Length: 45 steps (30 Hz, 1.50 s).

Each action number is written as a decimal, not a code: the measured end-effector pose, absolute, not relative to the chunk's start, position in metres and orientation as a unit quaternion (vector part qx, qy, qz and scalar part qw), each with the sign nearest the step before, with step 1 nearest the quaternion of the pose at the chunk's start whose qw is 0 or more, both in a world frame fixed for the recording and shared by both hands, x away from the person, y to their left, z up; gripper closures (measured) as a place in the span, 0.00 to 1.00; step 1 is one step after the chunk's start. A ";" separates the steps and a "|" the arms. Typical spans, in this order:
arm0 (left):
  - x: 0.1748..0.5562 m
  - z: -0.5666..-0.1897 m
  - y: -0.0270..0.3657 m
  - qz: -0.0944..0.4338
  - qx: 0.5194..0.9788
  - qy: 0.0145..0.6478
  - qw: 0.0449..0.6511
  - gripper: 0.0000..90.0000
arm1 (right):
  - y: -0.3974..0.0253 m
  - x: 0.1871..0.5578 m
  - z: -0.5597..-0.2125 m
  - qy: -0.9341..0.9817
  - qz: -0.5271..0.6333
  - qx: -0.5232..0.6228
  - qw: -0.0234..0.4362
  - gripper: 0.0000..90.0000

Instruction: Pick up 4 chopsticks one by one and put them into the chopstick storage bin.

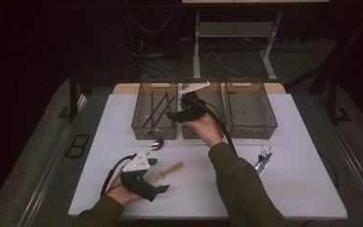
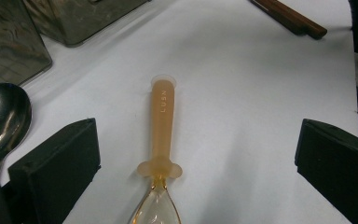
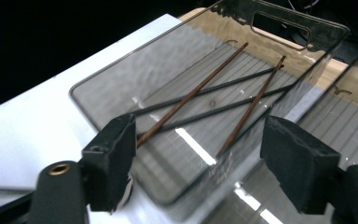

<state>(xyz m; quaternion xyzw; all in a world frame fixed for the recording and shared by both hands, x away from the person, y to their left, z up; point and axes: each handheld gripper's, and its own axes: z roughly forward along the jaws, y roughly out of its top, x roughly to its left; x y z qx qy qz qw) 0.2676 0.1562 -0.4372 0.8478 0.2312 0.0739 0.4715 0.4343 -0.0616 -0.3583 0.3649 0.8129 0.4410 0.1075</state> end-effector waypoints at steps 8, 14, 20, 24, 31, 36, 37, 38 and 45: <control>0.269 -0.437 0.159 0.074 0.848 0.235 0.469 0.00 | -0.095 0.402 -0.364 0.819 0.449 0.338 0.119 0.16; 0.269 -0.438 0.158 0.073 0.847 0.238 0.470 0.00 | -0.122 0.379 -0.370 0.817 0.459 0.325 0.125 0.13; 0.269 -0.437 0.158 0.074 0.849 0.234 0.467 0.00 | -0.146 0.360 -0.376 0.808 0.471 0.325 0.137 0.13; 0.269 -0.437 0.158 0.075 0.849 0.236 0.467 0.00 | -0.157 0.346 -0.381 0.805 0.469 0.332 0.148 0.13; 0.270 -0.438 0.159 0.072 0.846 0.242 0.471 0.00 | -0.182 0.320 -0.396 0.800 0.469 0.344 0.151 0.13; 0.271 -0.438 0.159 0.072 0.846 0.242 0.469 0.00 | -0.199 0.304 -0.409 0.800 0.464 0.349 0.150 0.13; 0.271 -0.438 0.159 0.072 0.846 0.243 0.470 0.00 | -0.202 0.302 -0.411 0.799 0.462 0.352 0.153 0.13; 0.271 -0.438 0.159 0.072 0.845 0.243 0.471 0.00 | -0.205 0.299 -0.414 0.798 0.462 0.355 0.153 0.13; 0.270 -0.437 0.160 0.075 0.846 0.239 0.471 0.00 | -0.231 0.279 -0.421 0.790 0.473 0.357 0.154 0.13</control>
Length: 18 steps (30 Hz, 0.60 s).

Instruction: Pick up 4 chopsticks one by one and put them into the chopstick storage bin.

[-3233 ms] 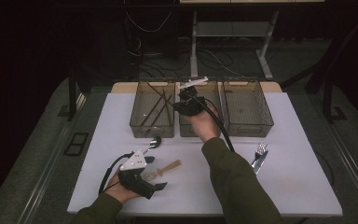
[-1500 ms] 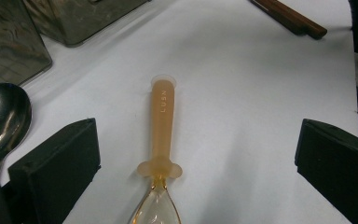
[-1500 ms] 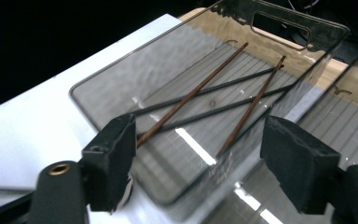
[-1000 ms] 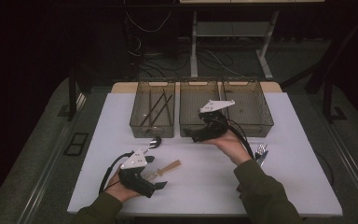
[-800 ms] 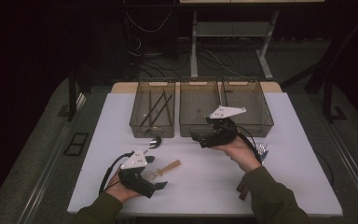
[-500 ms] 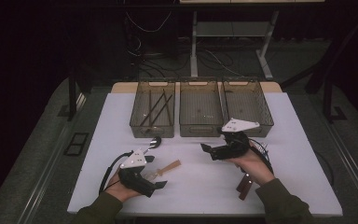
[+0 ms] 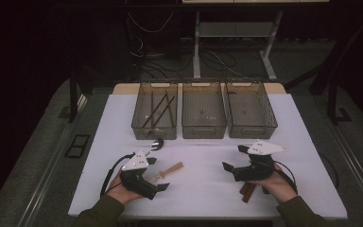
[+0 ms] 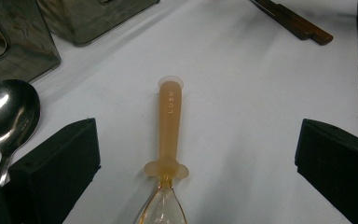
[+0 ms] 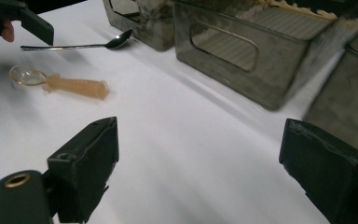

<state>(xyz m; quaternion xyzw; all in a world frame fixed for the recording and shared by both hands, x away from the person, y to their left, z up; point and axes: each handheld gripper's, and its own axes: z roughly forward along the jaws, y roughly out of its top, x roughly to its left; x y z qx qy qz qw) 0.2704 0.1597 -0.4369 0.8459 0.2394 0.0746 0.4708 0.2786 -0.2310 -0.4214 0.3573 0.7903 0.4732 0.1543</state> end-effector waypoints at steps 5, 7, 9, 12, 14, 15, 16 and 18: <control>0.269 -0.436 0.160 0.077 0.847 0.239 0.468 0.00 | -0.253 0.268 -0.427 0.785 0.472 0.368 0.158 0.13; 0.270 -0.436 0.160 0.079 0.848 0.237 0.468 0.00 | -0.261 0.263 -0.429 0.783 0.472 0.374 0.157 0.13; 0.270 -0.436 0.160 0.079 0.847 0.240 0.467 0.00 | -0.267 0.259 -0.431 0.784 0.470 0.373 0.158 0.13; 0.270 -0.436 0.159 0.079 0.848 0.239 0.466 0.00 | -0.274 0.254 -0.434 0.785 0.467 0.375 0.157 0.13; 0.270 -0.436 0.159 0.079 0.848 0.240 0.466 0.00 | -0.278 0.250 -0.436 0.785 0.468 0.377 0.154 0.13; 0.270 -0.436 0.160 0.080 0.849 0.239 0.465 0.00 | -0.279 0.249 -0.437 0.785 0.467 0.377 0.153 0.13; 0.270 -0.436 0.159 0.080 0.848 0.240 0.466 0.00 | -0.281 0.248 -0.438 0.788 0.464 0.375 0.155 0.13; 0.271 -0.435 0.159 0.082 0.848 0.240 0.465 0.00 | -0.284 0.246 -0.441 0.793 0.458 0.372 0.156 0.13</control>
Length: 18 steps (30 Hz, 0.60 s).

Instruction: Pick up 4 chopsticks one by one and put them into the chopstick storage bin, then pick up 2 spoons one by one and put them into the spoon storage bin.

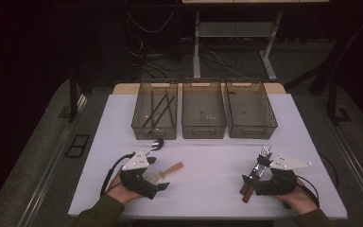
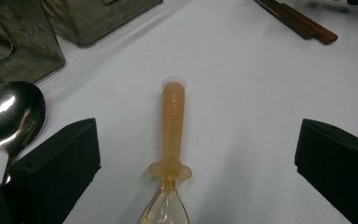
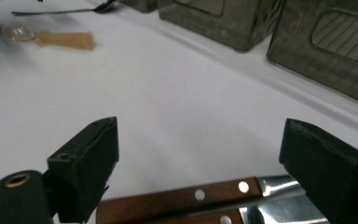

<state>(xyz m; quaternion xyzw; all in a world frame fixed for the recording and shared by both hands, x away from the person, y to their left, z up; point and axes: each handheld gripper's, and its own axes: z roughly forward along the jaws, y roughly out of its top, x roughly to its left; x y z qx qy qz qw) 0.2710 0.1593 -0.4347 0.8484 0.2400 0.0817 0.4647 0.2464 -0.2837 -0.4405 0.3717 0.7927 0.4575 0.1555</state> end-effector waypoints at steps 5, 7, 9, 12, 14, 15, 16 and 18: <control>0.276 -0.431 0.160 0.087 0.848 0.244 0.463 0.03 | -0.290 0.246 -0.442 0.793 0.458 0.371 0.154 0.13; 0.278 -0.429 0.159 0.087 0.845 0.248 0.466 0.06 | -0.292 0.247 -0.442 0.789 0.461 0.375 0.156 0.13; 0.282 -0.428 0.159 0.090 0.847 0.248 0.462 0.08 | -0.293 0.249 -0.442 0.790 0.462 0.373 0.156 0.13; 0.286 -0.427 0.159 0.091 0.849 0.248 0.457 0.13 | -0.294 0.252 -0.441 0.788 0.461 0.376 0.157 0.13; 0.289 -0.426 0.158 0.092 0.852 0.244 0.455 0.16 | -0.295 0.254 -0.441 0.785 0.465 0.379 0.155 0.13; 0.290 -0.425 0.158 0.093 0.853 0.244 0.452 0.16 | -0.296 0.254 -0.441 0.784 0.466 0.381 0.154 0.13; 0.291 -0.425 0.157 0.093 0.853 0.245 0.452 0.17 | -0.296 0.254 -0.440 0.783 0.467 0.381 0.154 0.13; 0.293 -0.424 0.156 0.091 0.851 0.246 0.454 0.20 | -0.296 0.254 -0.440 0.783 0.467 0.380 0.154 0.13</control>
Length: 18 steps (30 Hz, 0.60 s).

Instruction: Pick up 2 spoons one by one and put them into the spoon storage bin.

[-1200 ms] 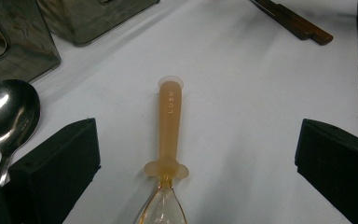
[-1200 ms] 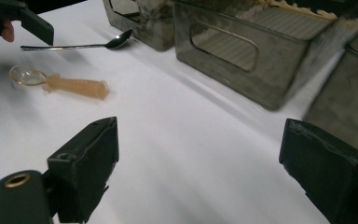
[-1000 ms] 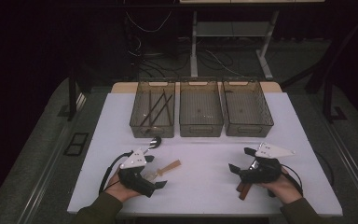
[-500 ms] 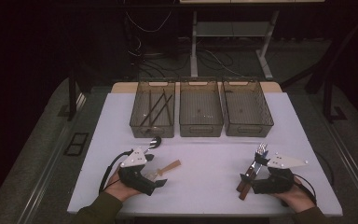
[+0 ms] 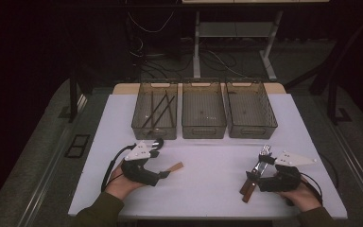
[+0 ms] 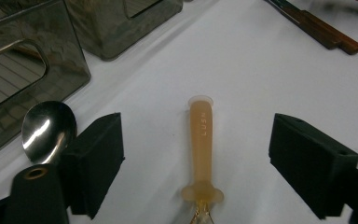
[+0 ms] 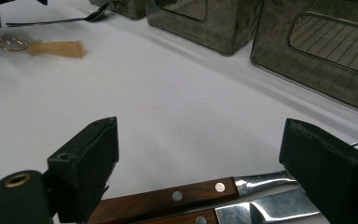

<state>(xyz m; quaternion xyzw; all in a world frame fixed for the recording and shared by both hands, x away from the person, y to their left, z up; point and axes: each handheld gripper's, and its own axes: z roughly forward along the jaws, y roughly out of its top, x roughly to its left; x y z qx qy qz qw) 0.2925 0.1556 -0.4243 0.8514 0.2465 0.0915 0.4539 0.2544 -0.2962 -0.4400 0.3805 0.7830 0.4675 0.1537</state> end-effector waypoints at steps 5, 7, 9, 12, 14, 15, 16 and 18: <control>0.298 -0.422 0.150 0.080 0.853 0.243 0.455 0.30 | -0.296 0.255 -0.440 0.784 0.468 0.380 0.145 0.13; 0.301 -0.422 0.146 0.078 0.856 0.238 0.452 0.33 | -0.297 0.255 -0.440 0.783 0.470 0.382 0.142 0.13; 0.304 -0.422 0.143 0.074 0.858 0.235 0.451 0.36 | -0.296 0.255 -0.440 0.783 0.470 0.382 0.142 0.13; 0.310 -0.423 0.139 0.070 0.862 0.234 0.445 0.43 | -0.296 0.255 -0.439 0.782 0.473 0.380 0.143 0.13; 0.313 -0.425 0.135 0.064 0.864 0.234 0.440 0.46 | -0.296 0.256 -0.440 0.783 0.472 0.380 0.141 0.13; 0.315 -0.426 0.132 0.061 0.867 0.234 0.435 0.48 | -0.295 0.256 -0.440 0.783 0.472 0.380 0.141 0.13; 0.316 -0.427 0.130 0.059 0.870 0.234 0.431 0.49 | -0.295 0.256 -0.440 0.783 0.472 0.379 0.140 0.13; 0.319 -0.428 0.125 0.053 0.872 0.233 0.426 0.52 | -0.295 0.255 -0.440 0.783 0.472 0.380 0.141 0.13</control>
